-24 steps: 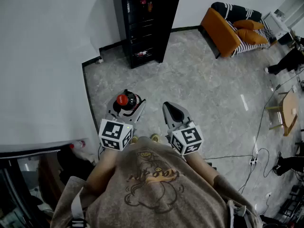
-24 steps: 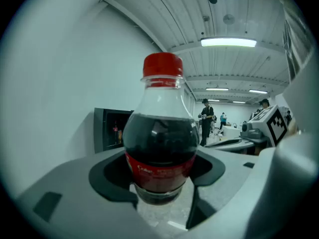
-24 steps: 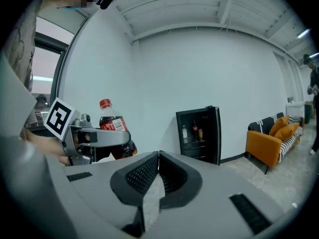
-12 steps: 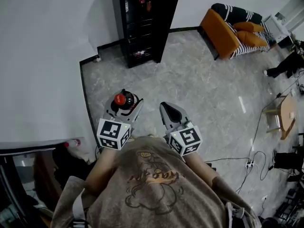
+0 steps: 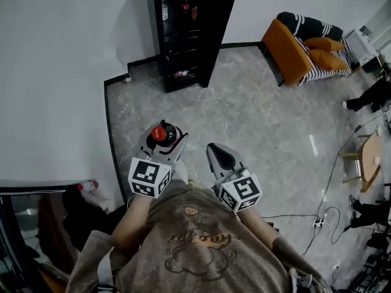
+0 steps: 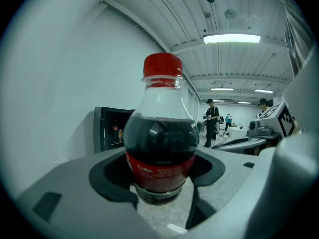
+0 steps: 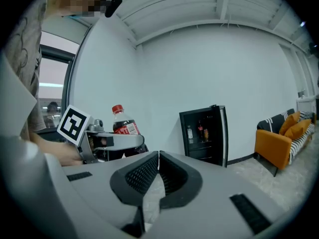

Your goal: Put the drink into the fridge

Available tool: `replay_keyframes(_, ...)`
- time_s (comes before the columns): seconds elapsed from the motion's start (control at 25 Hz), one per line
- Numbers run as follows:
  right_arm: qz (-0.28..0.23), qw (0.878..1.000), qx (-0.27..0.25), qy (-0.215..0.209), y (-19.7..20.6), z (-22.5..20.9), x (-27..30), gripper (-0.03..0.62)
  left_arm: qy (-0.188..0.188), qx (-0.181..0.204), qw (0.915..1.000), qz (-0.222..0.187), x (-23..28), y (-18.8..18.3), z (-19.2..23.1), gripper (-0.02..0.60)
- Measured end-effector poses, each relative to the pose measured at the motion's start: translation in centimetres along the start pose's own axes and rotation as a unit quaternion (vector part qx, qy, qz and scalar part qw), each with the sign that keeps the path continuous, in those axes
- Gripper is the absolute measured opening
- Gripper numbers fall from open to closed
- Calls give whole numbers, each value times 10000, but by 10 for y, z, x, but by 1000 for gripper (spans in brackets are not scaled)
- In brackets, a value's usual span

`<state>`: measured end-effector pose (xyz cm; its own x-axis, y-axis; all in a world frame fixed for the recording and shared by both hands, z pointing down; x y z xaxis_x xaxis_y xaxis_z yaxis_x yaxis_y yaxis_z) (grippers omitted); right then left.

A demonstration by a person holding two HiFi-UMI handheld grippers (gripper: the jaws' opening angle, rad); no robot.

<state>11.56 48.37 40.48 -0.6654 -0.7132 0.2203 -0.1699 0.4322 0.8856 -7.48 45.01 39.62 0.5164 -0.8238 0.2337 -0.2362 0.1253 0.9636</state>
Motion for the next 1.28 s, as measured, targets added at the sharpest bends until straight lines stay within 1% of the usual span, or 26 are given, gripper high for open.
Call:
replay_keyframes(0.2, 35, 9999, 4, 134, -6, -28, 1, 21, 148, -10, 9999, -28, 34, -3, -4, 310)
replay_keyframes(0.44, -2, 9997, -19, 262, -26, -65, 24, 21, 246, 30, 9997, -8, 84, -8, 9, 310)
replay_keyframes(0.8, -7, 9995, 72, 322, -57, -108, 77, 21, 336, 125, 9993, 66, 147, -20, 52, 310)
replay_keyframes(1.28, -33, 9990, 154, 422, -104, -148, 152, 21, 475, 110, 9987, 131, 214, -35, 116, 310)
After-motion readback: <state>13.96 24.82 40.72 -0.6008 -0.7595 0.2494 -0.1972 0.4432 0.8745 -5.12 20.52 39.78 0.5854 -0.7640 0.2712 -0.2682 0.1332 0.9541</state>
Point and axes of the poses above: the fingertips, and each gripper's own axes: x forward along the fingers, z to its left, y out of its underside, the point moved 8 cm from there along -x, backward along the fingers, and after that the axes turned 14 degrees about x, right-handed, at the moved point
